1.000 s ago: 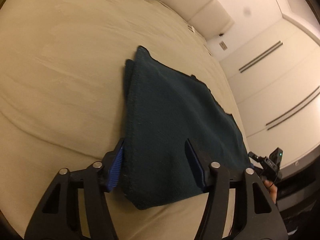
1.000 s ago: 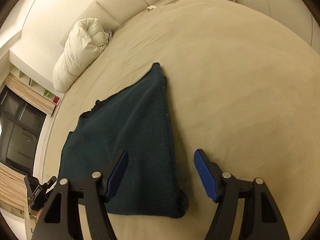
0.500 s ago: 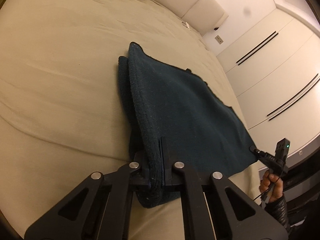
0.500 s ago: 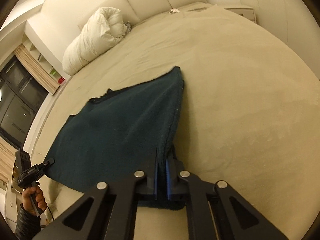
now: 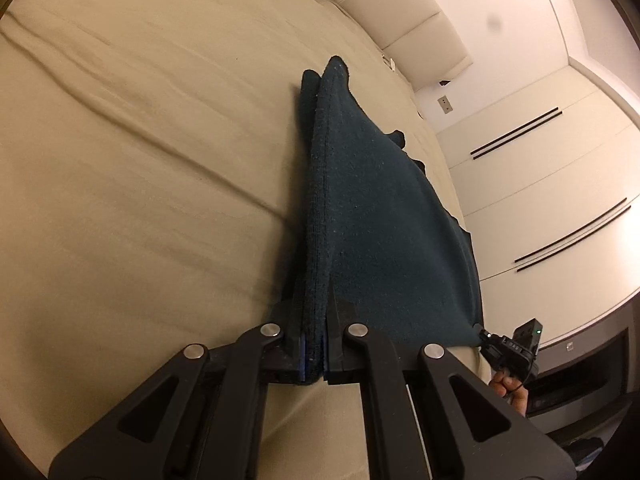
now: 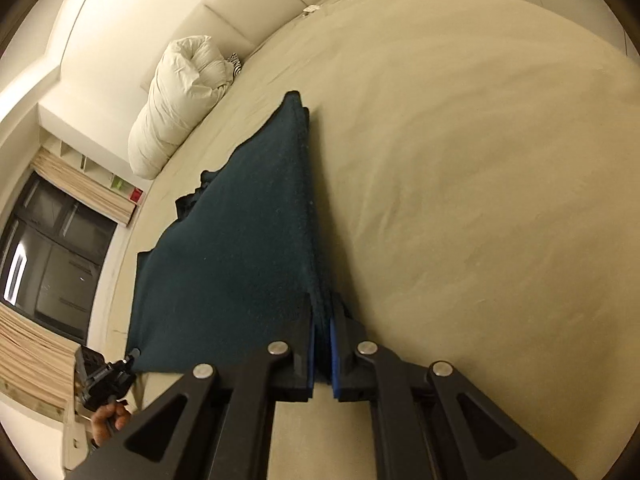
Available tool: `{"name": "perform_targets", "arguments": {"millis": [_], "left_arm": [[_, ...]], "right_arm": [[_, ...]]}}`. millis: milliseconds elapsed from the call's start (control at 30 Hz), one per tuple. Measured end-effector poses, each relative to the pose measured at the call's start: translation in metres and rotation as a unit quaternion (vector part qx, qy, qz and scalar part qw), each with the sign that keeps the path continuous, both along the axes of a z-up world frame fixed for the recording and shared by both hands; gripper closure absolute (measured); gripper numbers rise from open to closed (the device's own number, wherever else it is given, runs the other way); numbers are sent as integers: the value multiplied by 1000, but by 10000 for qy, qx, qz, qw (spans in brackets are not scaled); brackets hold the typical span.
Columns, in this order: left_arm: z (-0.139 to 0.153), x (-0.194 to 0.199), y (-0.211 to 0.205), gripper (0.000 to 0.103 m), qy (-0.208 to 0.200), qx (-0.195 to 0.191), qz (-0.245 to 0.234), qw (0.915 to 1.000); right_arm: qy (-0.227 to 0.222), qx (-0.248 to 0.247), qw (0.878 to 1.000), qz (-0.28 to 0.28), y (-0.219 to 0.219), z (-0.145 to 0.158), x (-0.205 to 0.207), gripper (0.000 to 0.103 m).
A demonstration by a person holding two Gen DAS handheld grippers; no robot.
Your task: Fold small clothes
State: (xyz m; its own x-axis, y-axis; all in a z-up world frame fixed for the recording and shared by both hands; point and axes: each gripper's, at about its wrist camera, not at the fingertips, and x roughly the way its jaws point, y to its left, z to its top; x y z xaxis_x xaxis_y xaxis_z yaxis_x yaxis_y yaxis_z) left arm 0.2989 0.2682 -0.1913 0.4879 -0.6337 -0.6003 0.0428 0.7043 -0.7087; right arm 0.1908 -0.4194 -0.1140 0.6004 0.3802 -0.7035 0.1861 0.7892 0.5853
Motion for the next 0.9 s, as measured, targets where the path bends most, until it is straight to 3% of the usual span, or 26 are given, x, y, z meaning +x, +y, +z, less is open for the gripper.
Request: {"name": "perform_targets", "arguments": {"millis": [133, 233, 333, 400, 433, 500, 600, 767, 833, 900], "left_arm": [[-9, 4, 1, 99, 57, -98, 78, 9999], [-11, 3, 0, 98, 41, -156, 65, 9998], [-3, 0, 4, 97, 143, -367, 5, 9992], [0, -4, 13, 90, 326, -408, 71, 9986], [4, -9, 19, 86, 404, -292, 157, 9986], [17, -18, 27, 76, 421, 77, 353, 9985], [46, -20, 24, 76, 141, 725, 596, 9955], [101, 23, -57, 76, -775, 1399, -181, 9870], [110, 52, -105, 76, -1180, 1714, -597, 9763], [105, 80, -137, 76, -1222, 1959, -827, 9694]], "right_arm": [[42, 89, 9998, -154, -4, -1, 9, 95], [151, 302, 9993, -182, -10, -13, 11, 88], [123, 311, 9994, -79, -9, -5, 4, 66], [69, 166, 9996, -218, -11, 6, -5, 52], [16, -45, 9993, -363, -13, 13, -10, 44], [-107, -447, 9967, -673, -19, 30, -18, 41], [-392, -461, 9960, -664, -15, 51, -13, 41], [-962, -233, 9934, 577, 60, 80, 45, 41], [-1089, 19, 9891, 989, 89, 76, 73, 41], [-921, 137, 9901, 1049, 109, 63, 101, 41]]}}
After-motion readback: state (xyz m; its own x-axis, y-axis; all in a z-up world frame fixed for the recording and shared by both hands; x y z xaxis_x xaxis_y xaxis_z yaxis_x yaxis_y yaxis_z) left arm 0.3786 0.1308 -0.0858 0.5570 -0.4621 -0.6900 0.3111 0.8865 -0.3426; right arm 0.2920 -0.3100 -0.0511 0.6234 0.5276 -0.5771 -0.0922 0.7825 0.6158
